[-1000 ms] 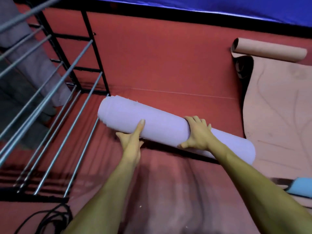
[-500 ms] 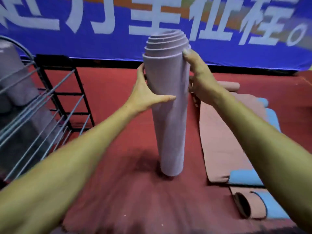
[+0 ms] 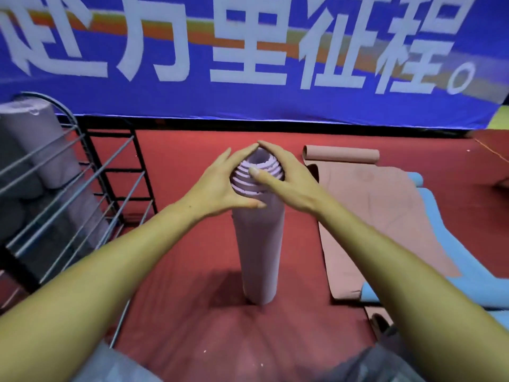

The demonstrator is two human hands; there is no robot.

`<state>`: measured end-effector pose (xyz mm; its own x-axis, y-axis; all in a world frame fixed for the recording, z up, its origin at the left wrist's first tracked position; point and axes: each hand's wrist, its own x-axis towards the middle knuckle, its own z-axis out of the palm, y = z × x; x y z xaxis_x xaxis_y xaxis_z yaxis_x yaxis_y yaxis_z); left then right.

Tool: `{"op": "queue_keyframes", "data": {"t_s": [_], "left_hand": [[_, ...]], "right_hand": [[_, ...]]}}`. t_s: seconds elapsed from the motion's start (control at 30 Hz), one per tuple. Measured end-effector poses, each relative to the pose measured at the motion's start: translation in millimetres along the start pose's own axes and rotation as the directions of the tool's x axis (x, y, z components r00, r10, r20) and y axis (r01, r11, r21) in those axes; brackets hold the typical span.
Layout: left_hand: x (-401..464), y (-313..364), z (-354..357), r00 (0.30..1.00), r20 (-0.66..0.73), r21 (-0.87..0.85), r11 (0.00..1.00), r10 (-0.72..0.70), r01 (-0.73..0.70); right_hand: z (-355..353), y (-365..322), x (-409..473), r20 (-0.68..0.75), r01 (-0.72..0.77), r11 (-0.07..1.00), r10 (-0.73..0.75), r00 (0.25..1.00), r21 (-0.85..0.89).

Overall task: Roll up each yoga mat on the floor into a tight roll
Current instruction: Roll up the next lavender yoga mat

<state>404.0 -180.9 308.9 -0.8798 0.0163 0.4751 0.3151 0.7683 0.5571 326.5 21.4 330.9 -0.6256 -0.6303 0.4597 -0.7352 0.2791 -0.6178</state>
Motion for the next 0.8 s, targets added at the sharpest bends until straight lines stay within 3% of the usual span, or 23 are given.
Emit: {"op": "queue_keyframes", "data": {"t_s": [0.13, 0.37, 0.57, 0.7, 0.8], "left_hand": [[-7.7, 5.3, 4.5, 0.998, 0.041, -0.007, 0.999, -0.044, 0.044], [-4.5, 40.3, -23.1, 0.998, -0.060, 0.138, 0.990, -0.029, 0.037], [-5.4, 19.2, -9.6, 0.989, 0.088, 0.127, 0.986, -0.119, 0.107], [-8.0, 18.4, -9.5, 0.981, 0.091, 0.165, 0.974, -0.172, 0.155], [-6.7, 14.6, -9.1, 0.980, 0.091, 0.101, 0.981, -0.178, 0.168]], "right_hand": [[8.7, -2.5, -3.8, -0.049, -0.039, 0.999, 0.040, 0.998, 0.014], [-1.7, -19.5, -7.7, -0.290, -0.030, 0.999, 0.032, 0.956, 0.012], [14.9, 2.7, -9.1, -0.071, -0.153, 0.987, 0.149, 0.986, -0.049], [21.5, 1.6, -6.7, -0.052, -0.143, 0.983, 0.138, 0.989, -0.116], [27.6, 4.4, -3.7, -0.060, -0.184, 0.976, 0.178, 0.982, -0.120]]}}
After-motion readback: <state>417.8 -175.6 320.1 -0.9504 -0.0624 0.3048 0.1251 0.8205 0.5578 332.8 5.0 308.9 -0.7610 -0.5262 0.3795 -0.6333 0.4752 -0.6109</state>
